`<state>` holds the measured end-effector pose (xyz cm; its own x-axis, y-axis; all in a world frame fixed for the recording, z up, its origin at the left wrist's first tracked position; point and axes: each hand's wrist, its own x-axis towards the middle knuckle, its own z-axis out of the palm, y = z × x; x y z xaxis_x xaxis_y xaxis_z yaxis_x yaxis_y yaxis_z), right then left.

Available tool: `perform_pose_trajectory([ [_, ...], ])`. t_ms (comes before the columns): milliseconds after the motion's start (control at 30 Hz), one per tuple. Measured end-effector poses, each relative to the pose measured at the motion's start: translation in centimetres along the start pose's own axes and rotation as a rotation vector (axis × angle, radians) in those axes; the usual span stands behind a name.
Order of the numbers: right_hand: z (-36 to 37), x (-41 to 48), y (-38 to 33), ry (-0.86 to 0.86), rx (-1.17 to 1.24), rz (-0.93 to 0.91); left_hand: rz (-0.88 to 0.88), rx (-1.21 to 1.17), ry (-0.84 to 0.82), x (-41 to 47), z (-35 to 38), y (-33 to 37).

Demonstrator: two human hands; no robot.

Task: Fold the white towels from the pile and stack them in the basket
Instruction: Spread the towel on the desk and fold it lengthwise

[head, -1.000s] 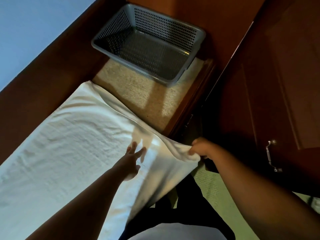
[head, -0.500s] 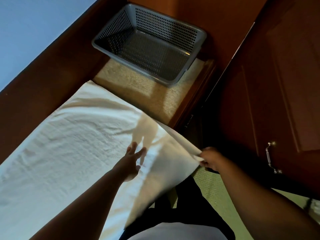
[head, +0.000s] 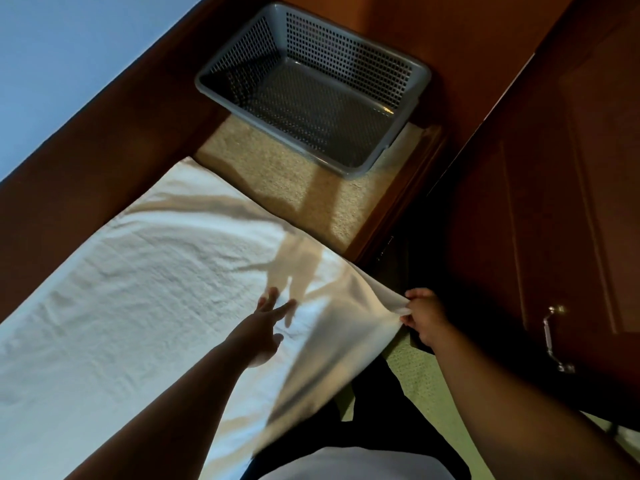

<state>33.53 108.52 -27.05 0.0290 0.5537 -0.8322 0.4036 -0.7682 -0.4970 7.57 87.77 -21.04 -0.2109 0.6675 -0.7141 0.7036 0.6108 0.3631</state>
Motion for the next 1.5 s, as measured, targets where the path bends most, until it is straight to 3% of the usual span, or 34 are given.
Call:
perform_pose_trajectory([
  [67,0.0,0.3,0.8,-0.077,-0.408,-0.187,-0.002,-0.018,-0.002,0.1,0.0,-0.2],
  [133,-0.6,0.3,1.5,-0.171,-0.649,-0.263,0.0,-0.034,0.004,0.2,0.0,-0.4],
  [267,-2.9,-0.1,2.6,-0.313,-0.784,-0.53,0.006,-0.043,0.013,0.4,0.0,-0.6],
  [333,-3.6,-0.2,2.6,-0.393,-1.008,-0.727,0.007,-0.046,0.023,0.5,-0.1,-0.6],
  [433,-4.1,0.5,2.4,-0.302,-1.07,-0.865,0.0,-0.062,0.028,0.5,-0.2,-0.7],
  [533,-4.8,1.4,2.7,-0.058,-0.89,-0.696,0.005,-0.059,0.029,0.5,-0.2,-0.8],
  [667,-2.1,1.7,1.8,-0.059,-1.07,-0.288,0.014,-0.057,0.035,0.3,0.0,-0.5],
  [800,0.3,1.8,0.0,-0.002,-1.066,-0.13,0.006,-0.079,0.076,-0.2,0.4,0.0],
  [867,1.3,0.9,-1.5,0.043,-1.066,-0.204,0.008,-0.103,0.095,-0.6,0.6,0.2],
  [1033,6.5,-1.3,-5.6,0.097,-0.945,-0.883,-0.05,-0.227,0.18,-2.2,1.0,-0.5],
  [1133,11.4,-1.6,-8.1,0.048,-1.067,-1.092,-0.114,-0.3,0.282,-3.0,1.0,-1.9],
  [1233,16.4,-2.5,-11.0,-0.03,-1.319,-1.009,-0.202,-0.349,0.39,-3.8,0.7,-3.7],
  [1500,31.8,-3.6,-17.9,-0.13,-1.401,-0.87,-0.4,-0.528,0.562,-4.9,-0.2,-9.0],
])
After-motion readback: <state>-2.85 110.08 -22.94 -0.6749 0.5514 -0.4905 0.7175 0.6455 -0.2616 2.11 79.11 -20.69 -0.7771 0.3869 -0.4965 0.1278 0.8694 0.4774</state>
